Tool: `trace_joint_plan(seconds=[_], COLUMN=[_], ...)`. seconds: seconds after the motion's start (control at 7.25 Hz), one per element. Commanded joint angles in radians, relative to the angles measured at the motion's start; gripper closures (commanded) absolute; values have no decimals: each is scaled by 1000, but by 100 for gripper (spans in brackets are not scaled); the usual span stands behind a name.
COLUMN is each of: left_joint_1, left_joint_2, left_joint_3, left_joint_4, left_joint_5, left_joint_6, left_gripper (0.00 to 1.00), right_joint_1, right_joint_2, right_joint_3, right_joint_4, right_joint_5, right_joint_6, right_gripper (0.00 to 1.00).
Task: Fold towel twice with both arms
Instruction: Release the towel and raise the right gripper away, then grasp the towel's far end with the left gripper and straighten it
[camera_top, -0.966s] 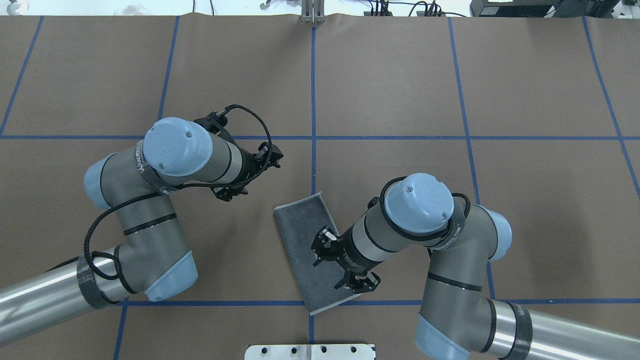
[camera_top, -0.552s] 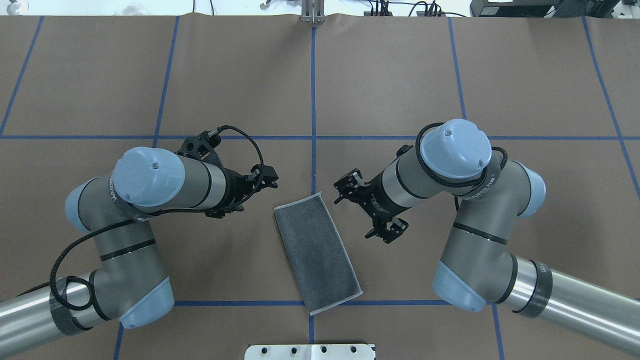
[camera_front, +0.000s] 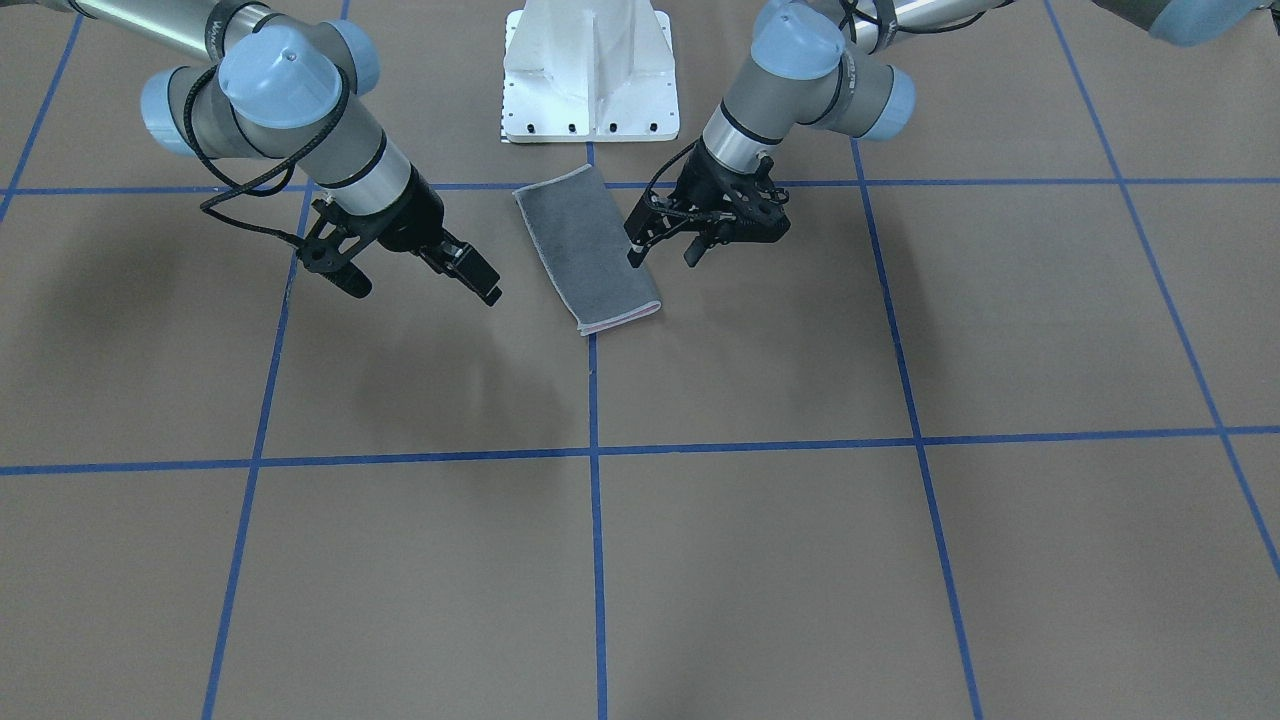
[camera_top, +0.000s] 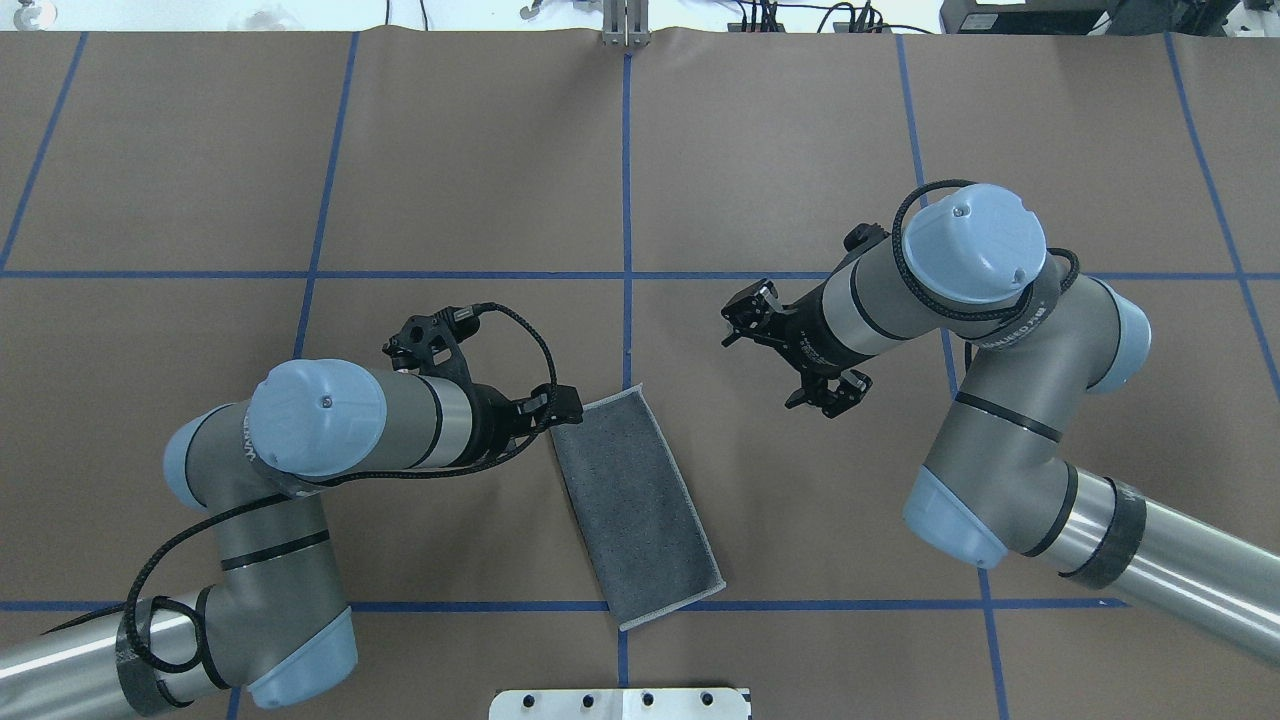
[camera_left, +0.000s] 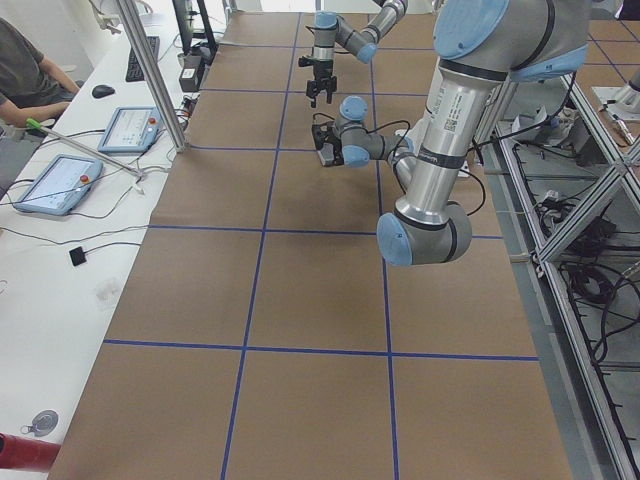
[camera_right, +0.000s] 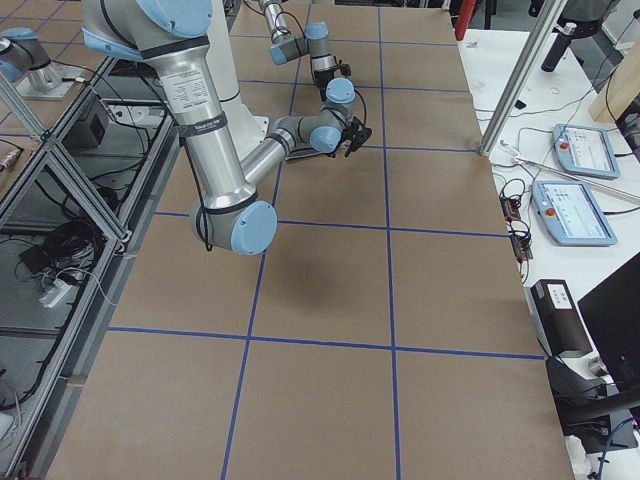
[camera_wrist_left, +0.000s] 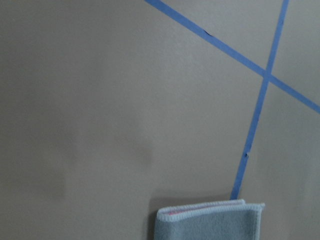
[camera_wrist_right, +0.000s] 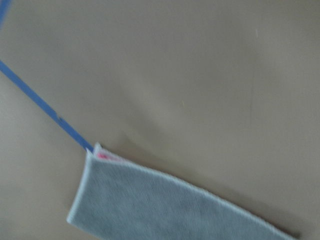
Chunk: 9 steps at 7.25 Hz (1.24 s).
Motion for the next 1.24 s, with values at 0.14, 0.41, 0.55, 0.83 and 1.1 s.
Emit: trace_joint_plan(seconds=[0.14, 0.41, 0.55, 0.83, 1.1], left_joint_1=[4, 6, 6, 3, -2], left_joint_2=[-7, -9, -9, -24, -27], left_joint_3=[46, 57, 72, 103, 112], left_joint_4=[-51, -52, -52, -54, -57], left_joint_5=[1, 1, 3, 3, 3], left_joint_6=[70, 74, 75, 75, 75], left_gripper=[24, 33, 39, 46, 52], right_joint_1=[2, 0, -1, -3, -4], right_joint_2=[-6, -7, -18, -20, -26], right_joint_3=[-4, -4, -4, -4, -12], right_joint_4=[-2, -2, -2, -2, -2], right_joint_5=[-16, -16, -20, -22, -22], right_joint_6=[-1, -1, -1, -1, -1], right_gripper=[0, 0, 0, 0, 0])
